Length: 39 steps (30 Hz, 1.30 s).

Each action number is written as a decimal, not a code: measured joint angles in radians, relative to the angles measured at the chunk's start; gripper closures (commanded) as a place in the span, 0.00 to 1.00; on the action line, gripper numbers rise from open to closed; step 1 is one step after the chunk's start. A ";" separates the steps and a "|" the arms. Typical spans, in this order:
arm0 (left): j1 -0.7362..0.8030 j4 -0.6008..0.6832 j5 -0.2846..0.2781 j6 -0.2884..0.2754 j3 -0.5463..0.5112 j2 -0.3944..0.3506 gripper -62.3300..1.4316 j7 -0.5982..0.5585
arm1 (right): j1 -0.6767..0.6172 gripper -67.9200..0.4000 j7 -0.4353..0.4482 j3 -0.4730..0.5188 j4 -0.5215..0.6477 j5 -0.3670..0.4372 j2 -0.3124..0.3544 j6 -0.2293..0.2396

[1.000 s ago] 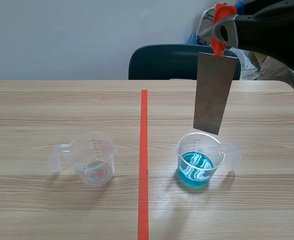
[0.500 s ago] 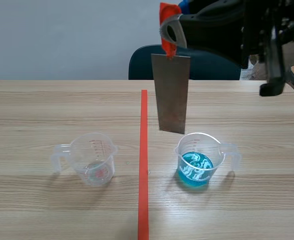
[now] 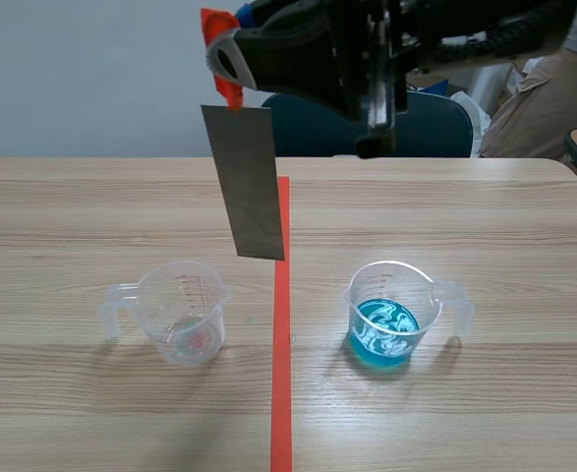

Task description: Do the redox reaction experiment

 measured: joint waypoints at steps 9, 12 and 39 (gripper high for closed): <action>0.000 0.000 0.000 0.000 0.000 0.000 0.00 0.000 | 0.101 0.98 -0.047 -0.118 -0.104 -0.034 -0.174 0.000; 0.000 0.000 0.000 0.000 0.000 0.000 0.00 0.000 | 0.131 0.98 -0.049 -0.137 -0.141 -0.034 -0.223 0.000; 0.000 0.000 0.000 0.000 0.000 0.000 0.00 0.000 | 0.158 0.98 -0.112 -0.192 -0.197 -0.039 -0.346 -0.001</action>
